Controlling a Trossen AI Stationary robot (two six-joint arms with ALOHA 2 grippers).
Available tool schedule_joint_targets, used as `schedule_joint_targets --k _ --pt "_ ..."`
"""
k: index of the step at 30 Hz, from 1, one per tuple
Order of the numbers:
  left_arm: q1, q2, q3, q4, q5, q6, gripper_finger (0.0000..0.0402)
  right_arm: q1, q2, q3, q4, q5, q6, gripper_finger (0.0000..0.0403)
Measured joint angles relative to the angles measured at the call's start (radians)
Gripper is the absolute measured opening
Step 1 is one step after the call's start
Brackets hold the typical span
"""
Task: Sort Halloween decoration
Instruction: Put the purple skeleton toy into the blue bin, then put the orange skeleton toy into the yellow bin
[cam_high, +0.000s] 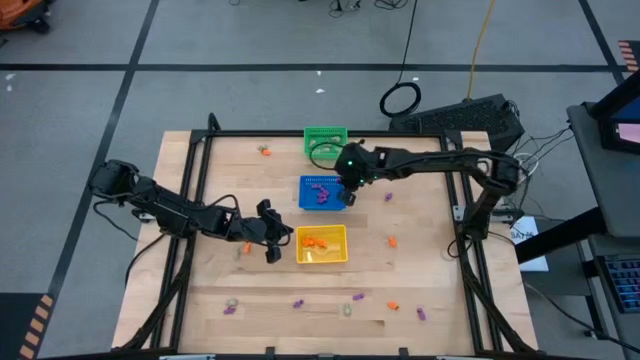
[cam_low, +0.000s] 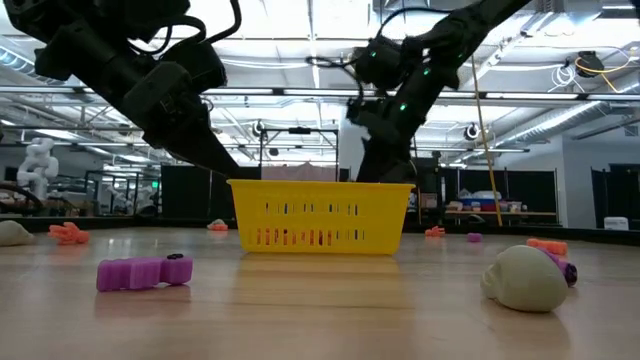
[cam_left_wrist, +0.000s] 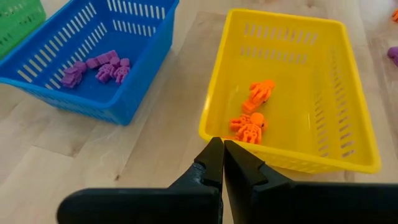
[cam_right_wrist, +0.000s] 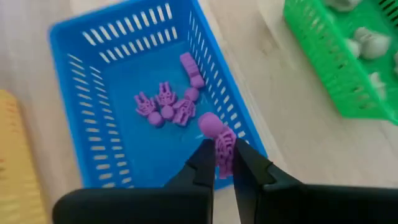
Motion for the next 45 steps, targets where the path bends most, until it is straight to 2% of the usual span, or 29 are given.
schedule_joint_targets --k 9,16,20,23,27,31,34,40,45 --pt "0.031 -0.004 0.0 -0.005 -0.006 0.02 0.0013 0.0 0.163 0.114 -0.002 -0.001 -0.045 0.0029" --pt "0.133 -0.095 0.023 -0.155 -0.002 0.081 0.0013 0.003 0.169 0.144 -0.003 -0.001 -0.053 0.0104" --pt "0.233 -0.166 0.025 -0.247 0.074 0.122 0.0013 0.01 0.15 0.153 0.002 -0.001 -0.092 0.0143" --pt "0.309 -0.202 0.025 -0.312 0.157 0.145 0.0006 0.013 0.128 0.153 -0.026 0.002 -0.138 0.015" --pt "0.389 -0.216 0.041 -0.413 0.205 0.207 0.0002 0.018 0.092 0.152 -0.038 0.005 -0.148 0.0126" --pt "0.482 -0.204 0.124 -0.548 0.214 0.315 0.0 0.038 0.048 0.129 -0.006 0.054 -0.199 0.0063" --pt "0.568 -0.182 0.209 -0.671 0.244 0.408 0.0 0.042 0.007 0.064 0.096 0.051 -0.221 0.0013" --pt "0.725 -0.076 0.382 -0.863 0.29 0.617 0.0 0.034 -0.113 -0.157 0.376 0.051 -0.193 0.0007" --pt "0.805 0.066 0.48 -0.921 0.29 0.805 0.0 0.045 -0.252 -0.331 0.589 0.049 -0.149 0.0003"
